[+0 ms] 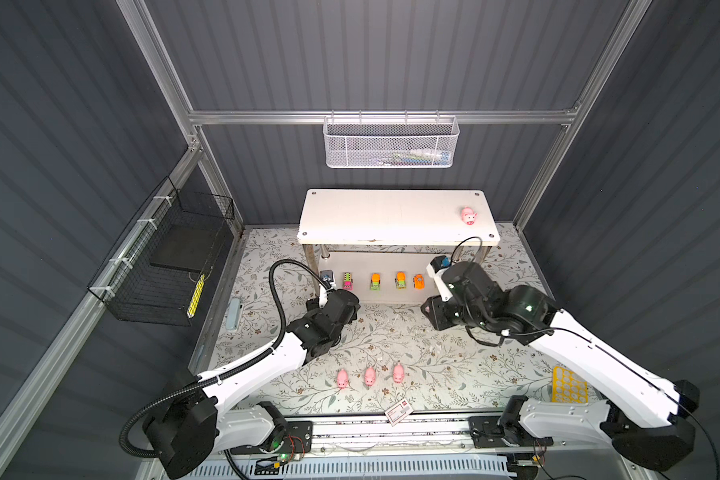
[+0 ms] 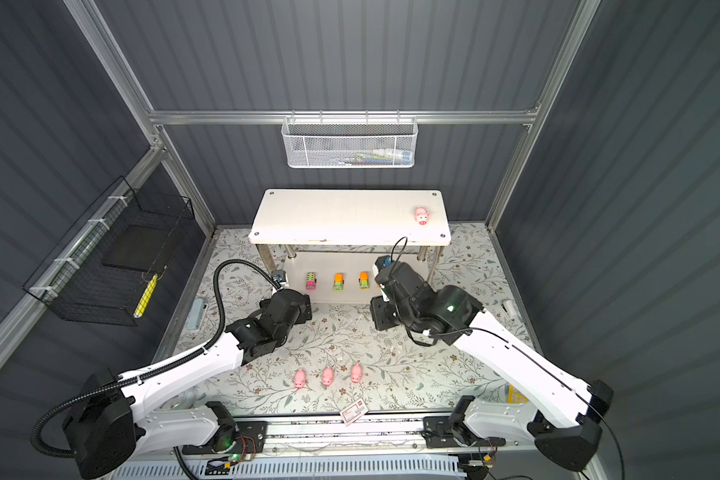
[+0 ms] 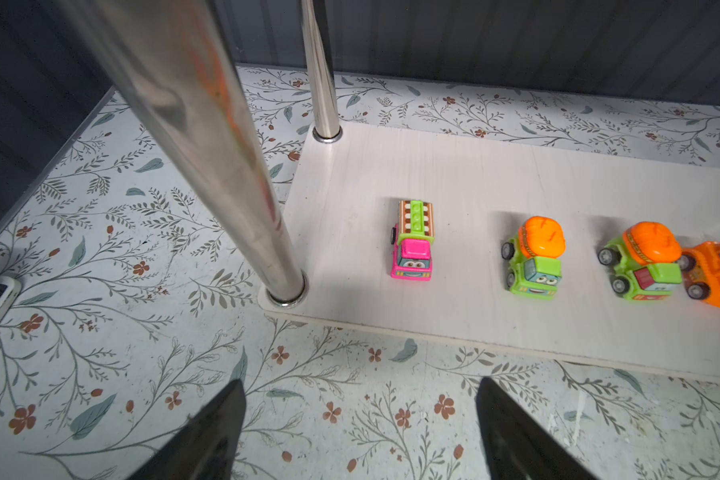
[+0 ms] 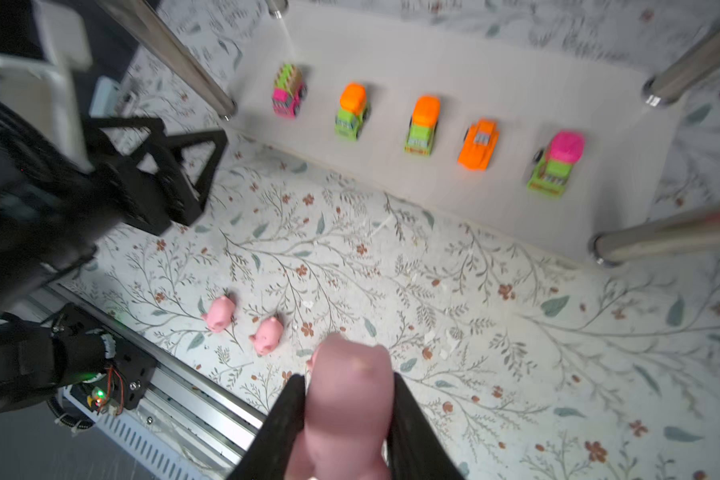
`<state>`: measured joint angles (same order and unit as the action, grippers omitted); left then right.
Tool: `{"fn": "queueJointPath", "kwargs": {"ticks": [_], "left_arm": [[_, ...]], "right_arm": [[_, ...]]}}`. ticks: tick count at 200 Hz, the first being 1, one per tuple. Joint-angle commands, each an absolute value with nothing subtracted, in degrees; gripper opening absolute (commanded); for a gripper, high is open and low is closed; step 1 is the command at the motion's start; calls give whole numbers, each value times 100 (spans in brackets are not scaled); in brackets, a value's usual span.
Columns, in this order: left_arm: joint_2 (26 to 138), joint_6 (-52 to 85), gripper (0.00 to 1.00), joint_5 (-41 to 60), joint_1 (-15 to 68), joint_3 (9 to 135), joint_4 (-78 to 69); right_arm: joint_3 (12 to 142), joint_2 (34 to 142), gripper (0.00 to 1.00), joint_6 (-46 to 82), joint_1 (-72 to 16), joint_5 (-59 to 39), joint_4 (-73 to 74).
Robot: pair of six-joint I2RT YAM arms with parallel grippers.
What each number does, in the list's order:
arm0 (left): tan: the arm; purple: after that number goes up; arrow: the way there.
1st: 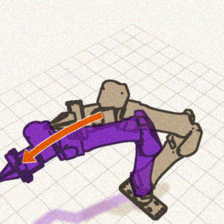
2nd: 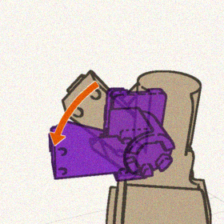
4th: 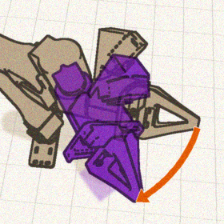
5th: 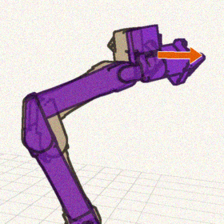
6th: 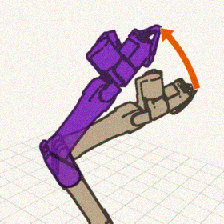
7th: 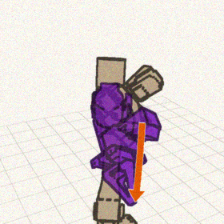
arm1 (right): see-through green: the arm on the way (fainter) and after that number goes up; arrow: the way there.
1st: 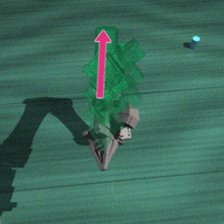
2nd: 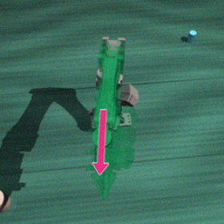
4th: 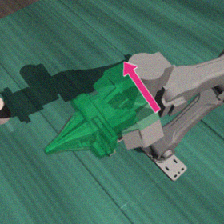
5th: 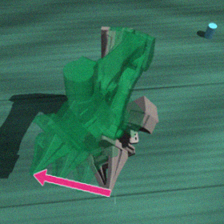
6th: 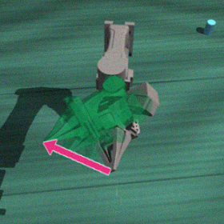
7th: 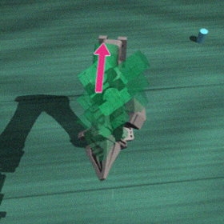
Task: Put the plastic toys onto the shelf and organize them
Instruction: 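Carry the held pig with the right gripper up over the shelf top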
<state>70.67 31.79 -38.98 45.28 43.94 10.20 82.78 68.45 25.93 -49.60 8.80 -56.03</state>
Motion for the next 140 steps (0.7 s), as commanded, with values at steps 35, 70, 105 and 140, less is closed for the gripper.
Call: {"fn": "queueJointPath", "kwargs": {"ticks": [35, 70, 105, 140], "left_arm": [[7203, 3255, 87, -3788, 4447, 4275, 840], [7199, 3249, 87, -3674, 4418, 4255, 776], [7174, 3261, 87, -3612, 4404, 4185, 745], [7172, 3281, 87, -3540, 4395, 4138, 734]], "right_arm": [[10434, 7615, 34, 1538, -4655, 1528, -6403], [11268, 8080, 34, 1079, -4078, 1592, -6142], [11599, 8421, 35, 910, -3351, 1276, -5743], [11946, 8919, 36, 764, -2982, 1182, -5649]]}}
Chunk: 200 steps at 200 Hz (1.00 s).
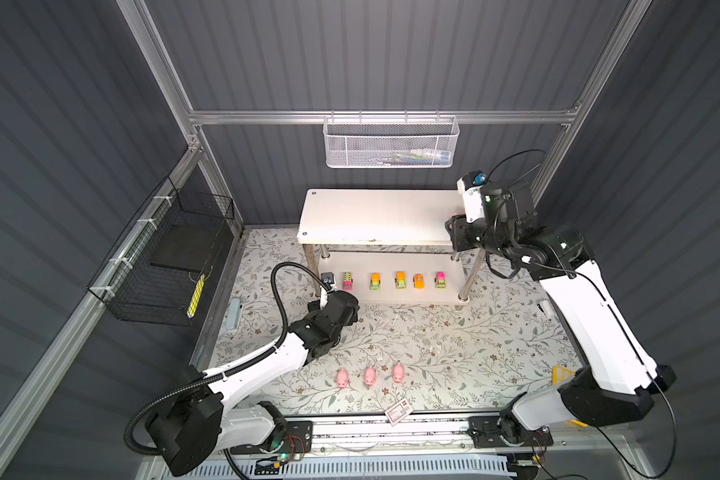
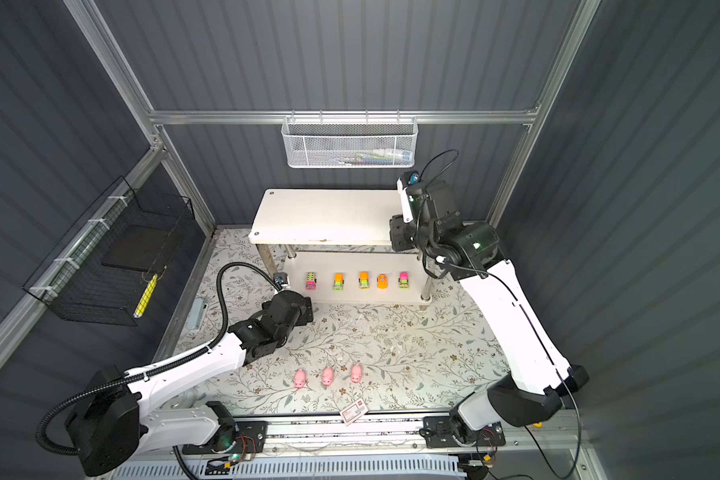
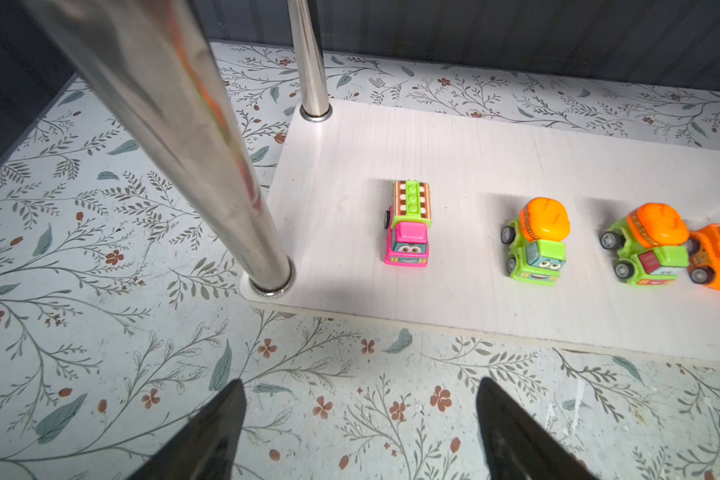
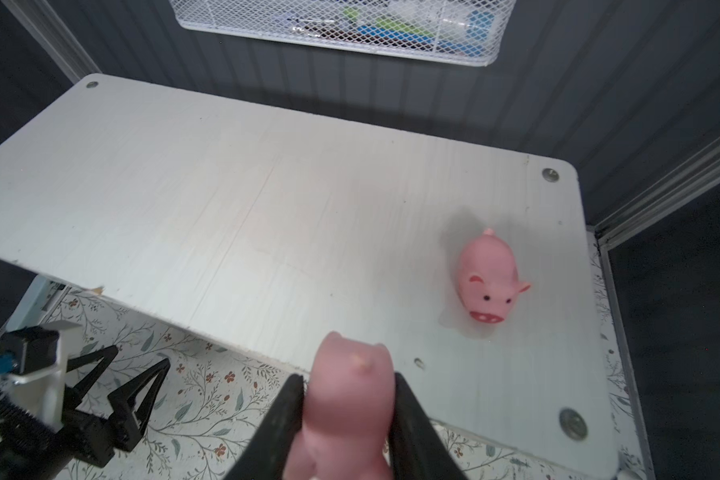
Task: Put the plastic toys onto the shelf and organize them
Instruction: 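Carry the held pig with the right gripper up over the shelf top, then lower the pig beside the first pig on the shelf top, open right gripper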
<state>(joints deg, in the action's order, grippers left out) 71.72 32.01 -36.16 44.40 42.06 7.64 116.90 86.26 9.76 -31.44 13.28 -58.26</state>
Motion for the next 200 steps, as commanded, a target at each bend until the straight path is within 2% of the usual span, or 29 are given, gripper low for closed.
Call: {"fn": "queueJointPath", "kwargs": {"ticks": [1, 145, 200], "left_arm": [[7172, 3284, 87, -3541, 4390, 4139, 727], [7145, 3358, 87, -3393, 4296, 4092, 791], [7285, 3297, 87, -3332, 4263, 4203, 791]], "right_arm": [[11950, 8929, 36, 760, -2982, 1161, -5646], [12438, 9980, 38, 693, -2558, 1002, -5717], [12425, 10064, 47, 765, -2523, 941, -5676]]}}
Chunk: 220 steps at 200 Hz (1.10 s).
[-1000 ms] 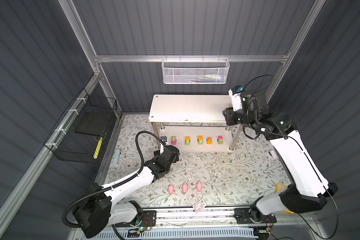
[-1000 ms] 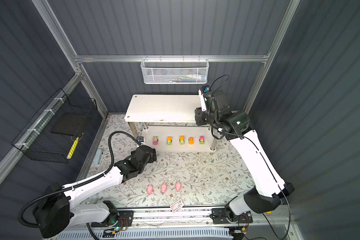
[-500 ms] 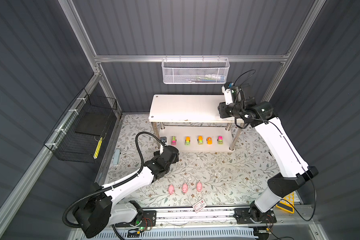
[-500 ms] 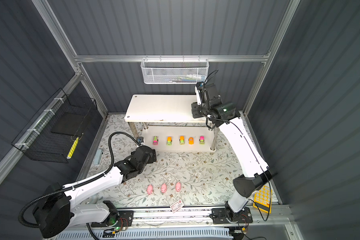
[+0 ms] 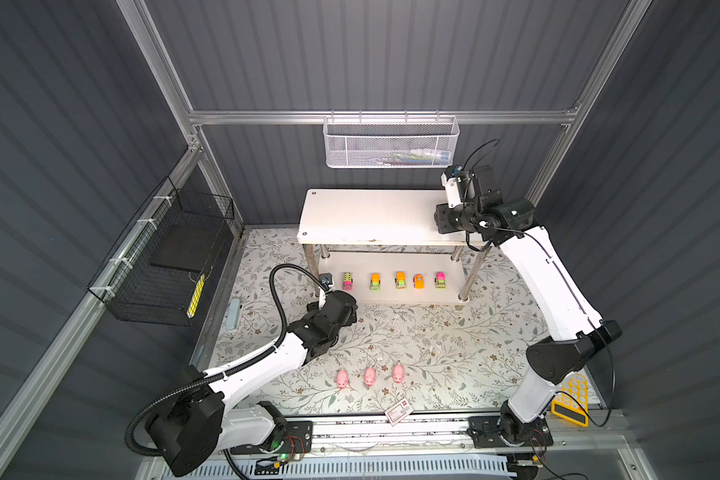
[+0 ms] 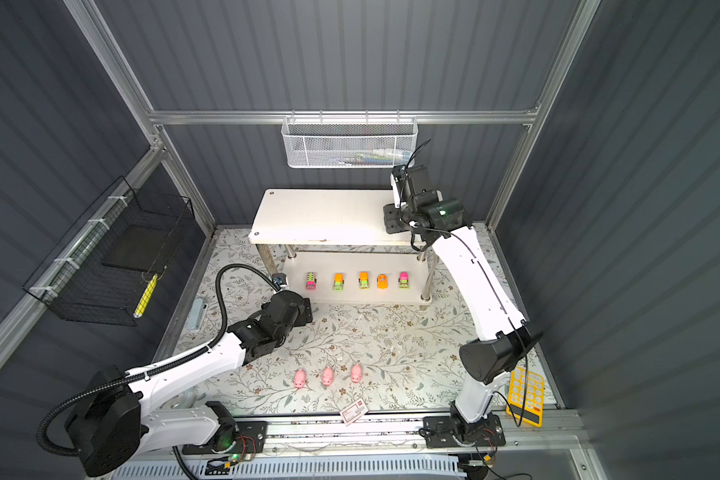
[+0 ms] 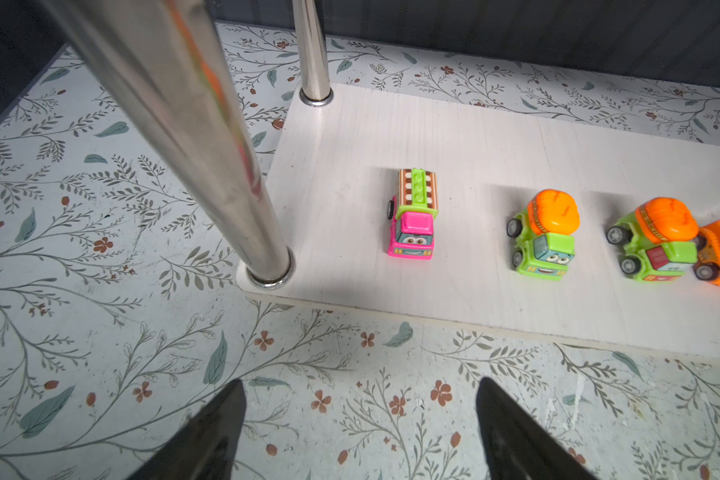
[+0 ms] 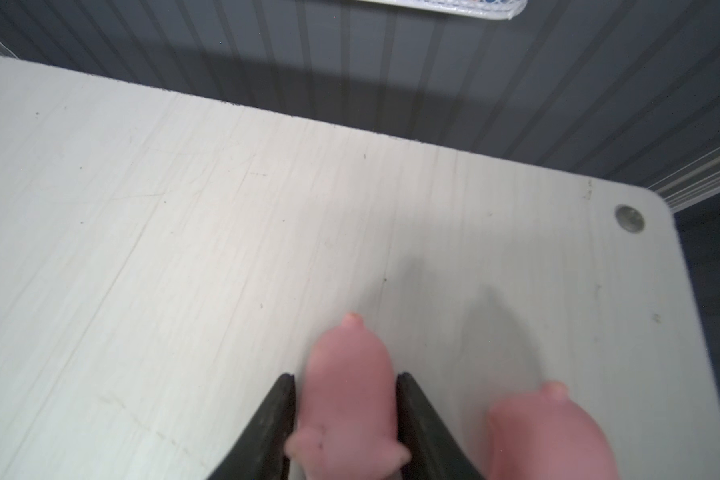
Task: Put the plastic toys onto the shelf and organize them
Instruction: 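Lower the pig beside the first pig on the shelf top, open right gripper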
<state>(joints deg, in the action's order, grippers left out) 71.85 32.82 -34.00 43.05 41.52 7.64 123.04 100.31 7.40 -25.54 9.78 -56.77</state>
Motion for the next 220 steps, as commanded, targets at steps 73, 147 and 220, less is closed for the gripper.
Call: {"fn": "queueJointPath", "kwargs": {"ticks": [73, 147, 220], "left_arm": [[7355, 3350, 87, -3298, 4242, 4189, 778], [7348, 3331, 87, -3309, 4205, 4245, 860], [7268, 3375, 88, -3433, 4175, 4258, 982]], "right_arm": [[12341, 9755, 61, 820, -2524, 757, -5473], [11508, 8506, 66, 798, -2540, 56, -4328], [8499, 5880, 64, 430, -2998, -637, -2989]]}}
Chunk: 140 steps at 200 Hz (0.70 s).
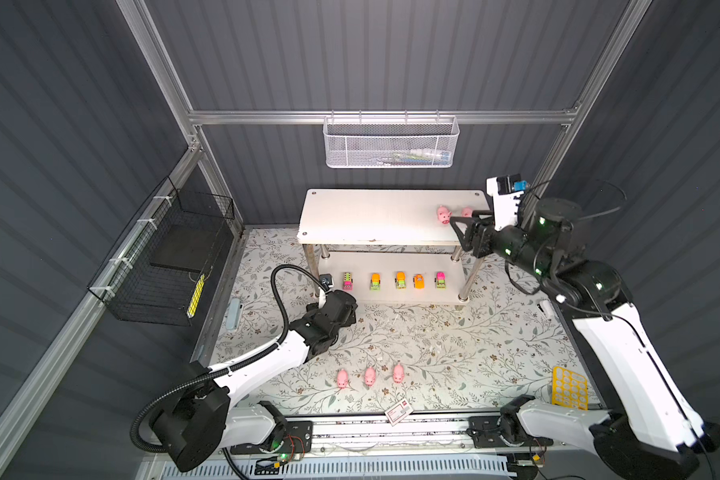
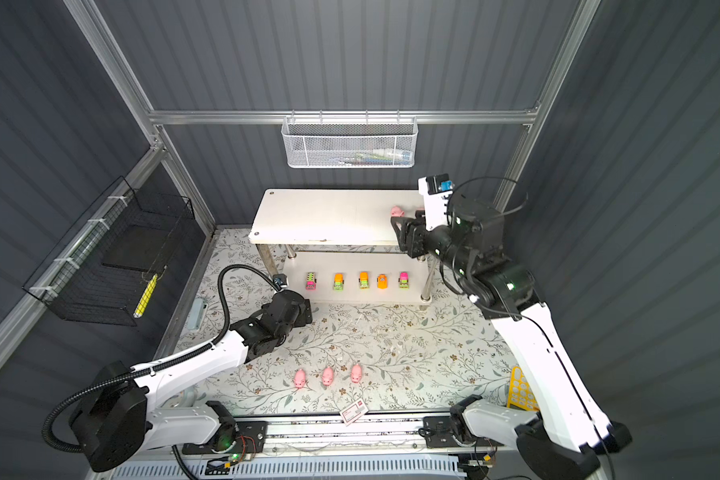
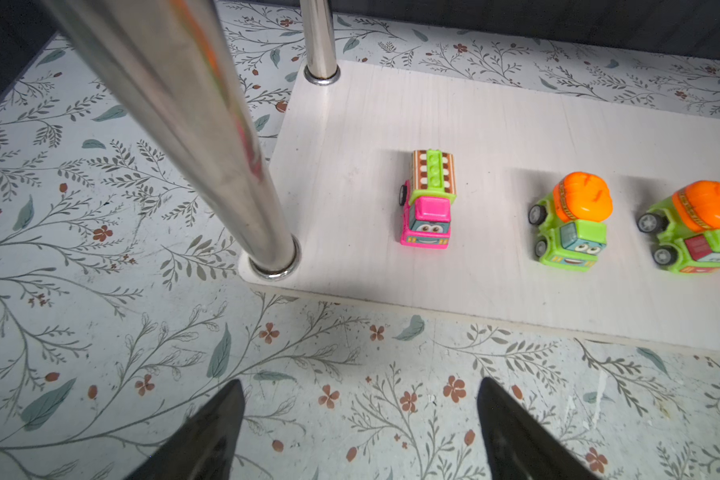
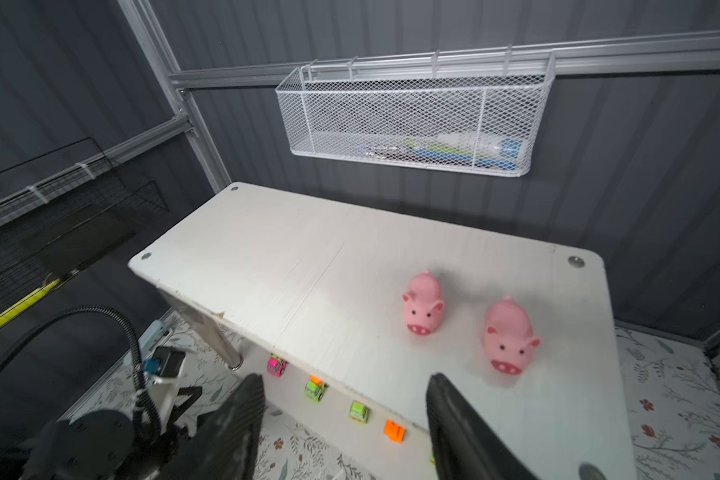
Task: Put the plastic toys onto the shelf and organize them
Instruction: 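Move the right gripper down over the pink pigs on the table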
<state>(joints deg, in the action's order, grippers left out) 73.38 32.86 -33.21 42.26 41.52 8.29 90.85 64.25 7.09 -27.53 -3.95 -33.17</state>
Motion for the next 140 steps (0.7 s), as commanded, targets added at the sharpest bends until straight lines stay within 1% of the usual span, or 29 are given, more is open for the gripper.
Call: {"fn": "queueJointPath", "kwargs": {"ticks": [1, 30, 46, 76, 105, 140], "left_arm": [[7268, 3375, 88, -3435, 4175, 4260, 983], [7282, 3359, 88, -3557, 4143, 4337, 1045], [7287, 3374, 88, -3603, 4138, 4368, 1077], [7221, 3558, 88, -3789, 4140, 4359, 1121], [7137, 3595, 87, -3867, 4139, 4302, 1125], [7119, 3613, 87, -3894, 4135, 4298, 1172]], "right_arm": [[8464, 5849, 64, 422, -3015, -635, -2989], [7466, 5116, 65, 412, -3644, -225, -3179], [6889, 4838, 66, 537, -4158, 135, -3269], [5849, 4641, 66, 1336, -4790, 425, -3201], [5019, 4897, 67, 2139, -5170, 393, -2995], [4720, 5858, 70, 2659, -5238, 131, -3100]]}}
